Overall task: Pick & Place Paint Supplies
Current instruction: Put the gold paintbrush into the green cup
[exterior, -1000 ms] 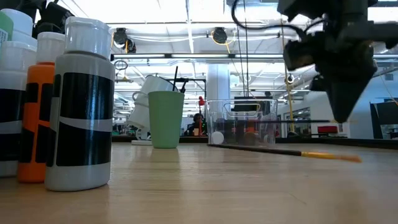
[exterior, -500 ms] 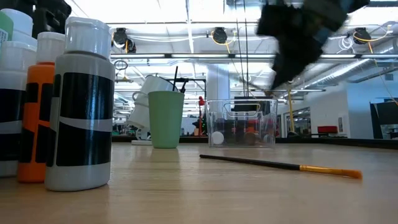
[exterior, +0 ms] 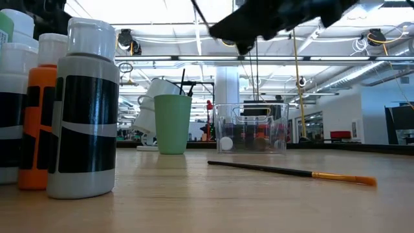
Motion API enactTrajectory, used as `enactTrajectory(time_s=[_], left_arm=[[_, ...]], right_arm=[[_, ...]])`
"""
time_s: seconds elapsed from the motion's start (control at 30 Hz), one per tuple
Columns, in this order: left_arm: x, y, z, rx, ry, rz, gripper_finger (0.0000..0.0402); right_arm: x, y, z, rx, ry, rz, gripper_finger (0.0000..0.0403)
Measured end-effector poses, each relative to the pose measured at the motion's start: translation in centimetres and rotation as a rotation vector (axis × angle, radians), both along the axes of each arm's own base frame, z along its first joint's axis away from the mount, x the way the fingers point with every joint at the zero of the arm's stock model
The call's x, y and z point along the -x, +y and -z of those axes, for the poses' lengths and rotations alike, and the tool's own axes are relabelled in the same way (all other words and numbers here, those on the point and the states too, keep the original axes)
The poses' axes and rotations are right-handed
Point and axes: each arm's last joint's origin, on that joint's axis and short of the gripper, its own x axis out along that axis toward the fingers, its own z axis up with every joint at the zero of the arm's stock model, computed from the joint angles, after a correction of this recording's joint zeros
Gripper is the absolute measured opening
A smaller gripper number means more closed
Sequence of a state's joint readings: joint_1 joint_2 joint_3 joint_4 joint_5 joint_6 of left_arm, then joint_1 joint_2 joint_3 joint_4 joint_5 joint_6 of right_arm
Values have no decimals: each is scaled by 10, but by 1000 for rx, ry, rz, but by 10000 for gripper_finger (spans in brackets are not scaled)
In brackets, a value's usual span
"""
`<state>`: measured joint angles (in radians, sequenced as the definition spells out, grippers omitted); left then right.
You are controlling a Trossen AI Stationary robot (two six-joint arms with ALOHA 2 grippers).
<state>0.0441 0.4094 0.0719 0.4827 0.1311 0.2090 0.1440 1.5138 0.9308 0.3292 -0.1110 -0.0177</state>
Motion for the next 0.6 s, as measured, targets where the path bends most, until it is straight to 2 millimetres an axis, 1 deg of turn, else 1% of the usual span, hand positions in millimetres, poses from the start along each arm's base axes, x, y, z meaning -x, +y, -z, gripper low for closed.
enactTrajectory(time_s=[0.1, 0.23, 0.3, 0.4, 0.5, 0.6], left_arm=[[-1, 0, 1, -2, 6, -1, 26], [-1, 0, -3, 19, -31, -5, 26], [-1, 0, -4, 28, -42, -4, 26], [-2, -1, -2, 1, -27, 28, 31], [-3, -3, 0, -34, -5, 107, 56], [-4, -5, 0, -45, -11, 169, 101]], right_arm=[[-18, -11, 6, -38, -113, -79, 0], [-38, -24, 14, -23, -111, -84, 0], [-51, -26, 8, 3, -150, -85, 0], [-73, -24, 3, 19, -141, -94, 0], [-95, -25, 5, 33, -72, -92, 0], [-112, -27, 5, 79, -36, -46, 0]])
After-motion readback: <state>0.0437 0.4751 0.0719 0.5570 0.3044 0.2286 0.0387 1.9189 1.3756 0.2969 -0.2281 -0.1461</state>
